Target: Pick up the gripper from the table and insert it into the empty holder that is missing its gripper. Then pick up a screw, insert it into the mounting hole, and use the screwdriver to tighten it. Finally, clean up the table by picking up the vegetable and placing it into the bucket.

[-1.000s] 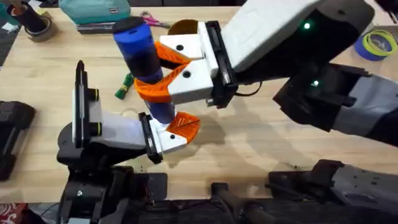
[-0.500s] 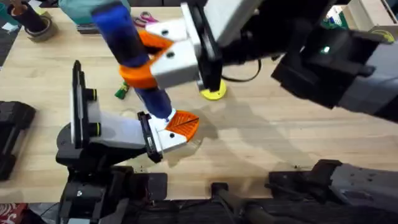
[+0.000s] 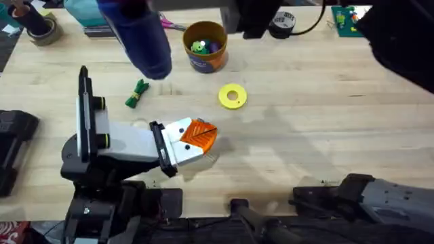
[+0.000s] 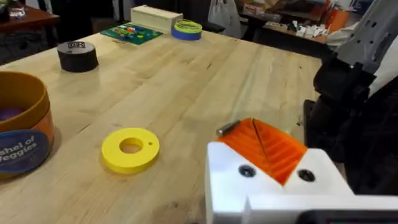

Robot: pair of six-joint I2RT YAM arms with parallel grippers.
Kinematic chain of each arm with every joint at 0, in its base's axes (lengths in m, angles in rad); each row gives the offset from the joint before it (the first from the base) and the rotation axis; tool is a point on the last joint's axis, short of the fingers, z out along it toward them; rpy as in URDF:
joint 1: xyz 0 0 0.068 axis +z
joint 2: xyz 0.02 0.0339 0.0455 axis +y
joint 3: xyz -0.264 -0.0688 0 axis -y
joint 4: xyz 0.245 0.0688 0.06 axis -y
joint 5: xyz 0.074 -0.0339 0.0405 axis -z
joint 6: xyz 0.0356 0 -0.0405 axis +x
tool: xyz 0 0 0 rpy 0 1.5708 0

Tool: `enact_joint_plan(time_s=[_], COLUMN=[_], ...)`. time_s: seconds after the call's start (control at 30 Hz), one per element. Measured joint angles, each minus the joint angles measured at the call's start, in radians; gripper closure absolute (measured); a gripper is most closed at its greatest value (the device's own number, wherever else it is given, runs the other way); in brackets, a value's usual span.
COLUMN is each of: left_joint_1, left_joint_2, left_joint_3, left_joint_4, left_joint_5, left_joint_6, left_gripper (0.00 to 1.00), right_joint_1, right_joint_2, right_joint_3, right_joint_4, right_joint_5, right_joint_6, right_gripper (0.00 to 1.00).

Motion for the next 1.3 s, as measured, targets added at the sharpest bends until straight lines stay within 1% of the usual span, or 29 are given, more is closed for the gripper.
enact_joint_plan(time_s=[0.2, 0.37, 0.5, 0.57, 0.67, 0.9, 0.97, 1.07, 1.23, 1.3], left_joint_1=[0.000, 0.000, 0.000, 0.000, 0.000, 0.000, 0.000, 0.000, 0.000, 0.000], left_joint_2=[0.000, 0.000, 0.000, 0.000, 0.000, 0.000, 0.000, 0.000, 0.000, 0.000], left_joint_3=[0.000, 0.000, 0.000, 0.000, 0.000, 0.000, 0.000, 0.000, 0.000, 0.000], left_joint_4=[0.000, 0.000, 0.000, 0.000, 0.000, 0.000, 0.000, 0.000, 0.000, 0.000], left_joint_5=[0.000, 0.000, 0.000, 0.000, 0.000, 0.000, 0.000, 0.000, 0.000, 0.000], left_joint_6=[0.000, 0.000, 0.000, 0.000, 0.000, 0.000, 0.000, 0.000, 0.000, 0.000], left_gripper=[0.984, 0.984, 0.984, 0.984, 0.984, 0.984, 0.984, 0.984, 0.984, 0.984], right_joint_1=[0.000, 0.000, 0.000, -0.002, -0.014, -0.062, -0.073, -0.079, -0.082, -0.093], right_joint_2=[0.001, 0.001, 0.001, 0.001, 0.010, 0.015, 0.013, 0.005, 0.005, 0.007], right_joint_3=[0.000, 0.000, 0.004, 0.028, 0.113, 0.367, 0.411, 0.444, 0.448, 0.448], right_joint_4=[-0.027, -0.097, -0.206, -0.337, -0.561, -0.941, -1.030, -1.148, -1.298, -1.367], right_joint_5=[0.000, 0.003, 0.040, 0.079, 0.151, 0.337, 0.406, 0.531, 0.754, 0.811], right_joint_6=[-0.017, -0.041, -0.082, -0.122, -0.200, -0.390, -0.443, -0.537, -0.674, -0.720], right_gripper=[0.977, 0.977, 0.977, 0.977, 0.977, 0.977, 0.977, 0.977, 0.977, 0.977])
